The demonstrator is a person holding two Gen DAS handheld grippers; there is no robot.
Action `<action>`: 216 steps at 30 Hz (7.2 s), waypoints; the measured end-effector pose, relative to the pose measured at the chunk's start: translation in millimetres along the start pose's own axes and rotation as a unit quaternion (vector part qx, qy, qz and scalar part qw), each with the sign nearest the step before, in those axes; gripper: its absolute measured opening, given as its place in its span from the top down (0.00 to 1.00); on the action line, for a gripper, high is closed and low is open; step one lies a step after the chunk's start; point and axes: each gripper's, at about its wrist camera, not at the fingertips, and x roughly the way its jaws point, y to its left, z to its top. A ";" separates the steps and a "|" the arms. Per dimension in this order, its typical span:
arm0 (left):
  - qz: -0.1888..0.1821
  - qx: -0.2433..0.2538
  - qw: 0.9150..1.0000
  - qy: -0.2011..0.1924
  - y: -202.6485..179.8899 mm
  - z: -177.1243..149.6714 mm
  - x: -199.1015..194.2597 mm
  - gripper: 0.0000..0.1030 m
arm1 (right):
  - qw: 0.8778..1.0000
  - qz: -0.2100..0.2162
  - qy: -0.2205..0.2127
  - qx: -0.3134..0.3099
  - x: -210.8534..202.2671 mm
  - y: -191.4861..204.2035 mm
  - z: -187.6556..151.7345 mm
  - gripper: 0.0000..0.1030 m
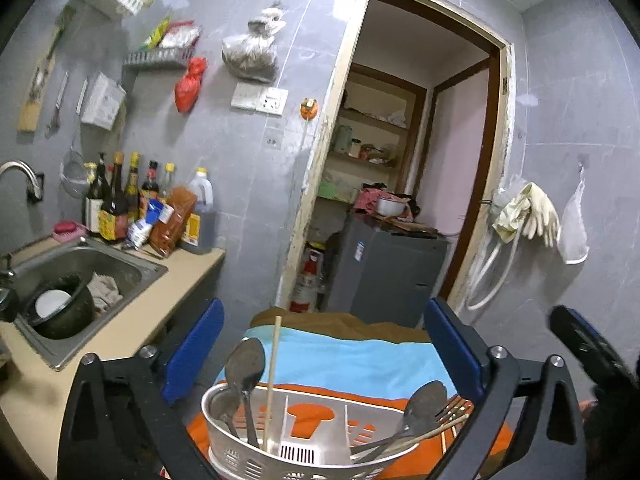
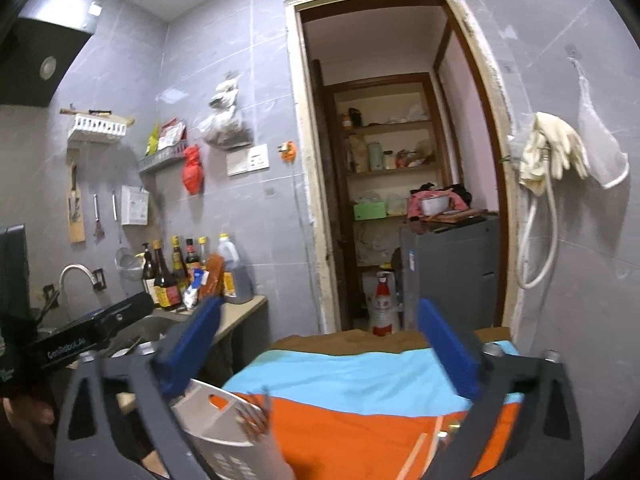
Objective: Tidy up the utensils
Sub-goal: 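Carry the chopstick and fork to the white caddy with both tools, then release the chopstick and fork into the caddy with both tools, then grasp a wooden chopstick with the left tool while the right tool grasps the gold spoon, then carry the chopstick and gold spoon to the caddy with both tools, then release the chopstick and gold spoon into the caddy with both tools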
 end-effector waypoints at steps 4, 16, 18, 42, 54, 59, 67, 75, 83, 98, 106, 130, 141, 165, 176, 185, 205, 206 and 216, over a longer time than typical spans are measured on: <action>0.013 0.021 1.000 -0.011 -27.1 -10.1 -5.0 0.03 | 1.000 -0.022 0.006 -0.008 -13.6 -24.6 -1.2 0.00; 0.010 0.074 0.997 -0.012 -111.9 -51.9 -0.5 0.03 | 0.997 -0.070 0.036 -0.009 -35.4 -104.7 -27.3 0.00; 0.013 0.077 0.997 -0.010 -123.4 -59.8 1.8 0.03 | 0.996 -0.073 0.043 -0.010 -36.2 -116.8 -33.5 0.00; -0.007 0.148 0.965 0.216 -199.4 -174.7 129.8 0.19 | 0.979 -0.010 0.198 0.042 43.8 -224.1 -109.0 0.12; -0.031 0.097 0.923 0.370 -175.9 -209.9 190.9 0.67 | 0.943 0.047 0.323 0.057 104.3 -219.6 -145.9 0.46; -0.033 0.122 0.914 0.385 -181.3 -215.7 200.2 0.68 | 0.931 0.056 0.358 0.045 116.4 -218.2 -152.9 0.50; 0.000 0.129 0.914 0.385 -181.9 -217.0 210.0 0.83 | 0.924 0.062 0.376 -0.035 135.8 -200.4 -157.4 0.49; 0.020 0.076 0.917 0.392 -167.1 -210.0 197.9 0.89 | 0.916 0.063 0.386 -0.083 151.1 -186.6 -160.9 0.44; 0.024 0.081 0.891 0.446 -176.7 -205.7 200.0 0.89 | 0.915 0.058 0.395 -0.059 151.0 -185.9 -160.1 0.63; 0.012 0.036 0.884 0.466 -161.6 -198.2 189.3 0.98 | 0.919 0.065 0.384 0.063 131.9 -199.2 -152.0 0.77; -0.003 0.004 0.897 0.442 -149.2 -194.8 163.9 0.98 | 0.938 0.046 0.341 0.046 109.5 -189.7 -144.6 0.77; -0.080 0.012 0.951 0.297 -169.3 -153.7 98.5 0.98 | 0.985 0.001 0.163 -0.060 21.8 -146.2 -109.5 0.77; -0.089 0.008 0.972 0.220 -167.9 -126.8 75.2 0.98 | 0.987 -0.007 0.118 -0.110 3.5 -117.3 -91.6 0.77; -0.019 -0.117 0.993 -0.001 5.0 39.8 19.7 0.98 | 0.991 0.058 -0.052 -0.111 12.6 6.3 26.9 0.77; 0.009 -0.156 0.987 -0.037 94.9 21.7 44.2 0.98 | 0.980 -0.007 -0.070 -0.184 46.4 82.2 -16.0 0.77; 0.032 -0.091 0.994 -0.045 75.0 -15.2 54.0 0.98 | 0.964 -0.055 -0.035 -0.259 65.8 99.9 -62.2 0.77; -0.007 -0.055 0.998 0.009 63.6 -33.4 38.1 0.67 | 0.976 -0.014 -0.014 -0.219 54.3 94.6 -54.8 0.69; -0.009 -0.051 0.999 0.014 60.7 -30.7 36.3 0.66 | 0.978 -0.014 -0.016 -0.210 51.3 91.8 -48.9 0.67; -0.009 -0.018 1.000 -0.005 12.7 -2.9 9.5 0.20 | 0.992 -0.030 -0.029 -0.121 16.8 40.3 -0.2 0.25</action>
